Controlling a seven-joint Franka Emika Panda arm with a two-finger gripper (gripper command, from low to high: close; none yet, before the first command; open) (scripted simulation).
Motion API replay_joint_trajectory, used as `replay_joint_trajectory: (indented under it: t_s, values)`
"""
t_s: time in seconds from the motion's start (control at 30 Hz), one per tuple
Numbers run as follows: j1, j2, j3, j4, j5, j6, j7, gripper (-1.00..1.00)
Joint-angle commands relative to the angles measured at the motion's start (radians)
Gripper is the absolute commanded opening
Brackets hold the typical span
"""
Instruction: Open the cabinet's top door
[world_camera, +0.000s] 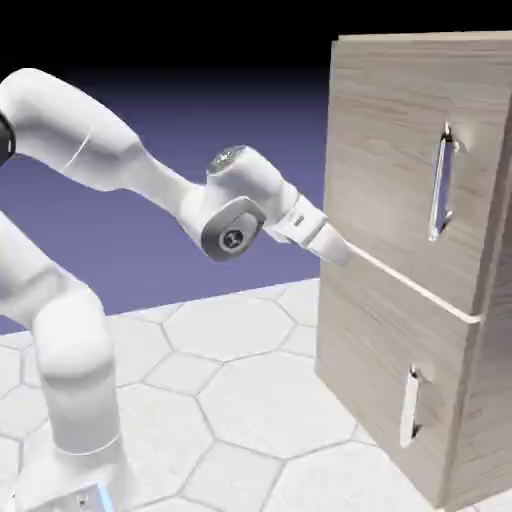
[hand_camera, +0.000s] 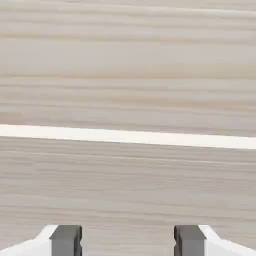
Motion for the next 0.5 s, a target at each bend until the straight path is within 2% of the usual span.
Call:
replay_joint_trajectory:
  t_s: [0.0, 0.47]
  values:
    - [0.013, -0.008, -0.019, 0.01, -0.044, 0.003, 0.029, 0.0]
    - [0.192, -0.119, -0.282, 0.155, -0.652, 0.05, 0.44, 0.0]
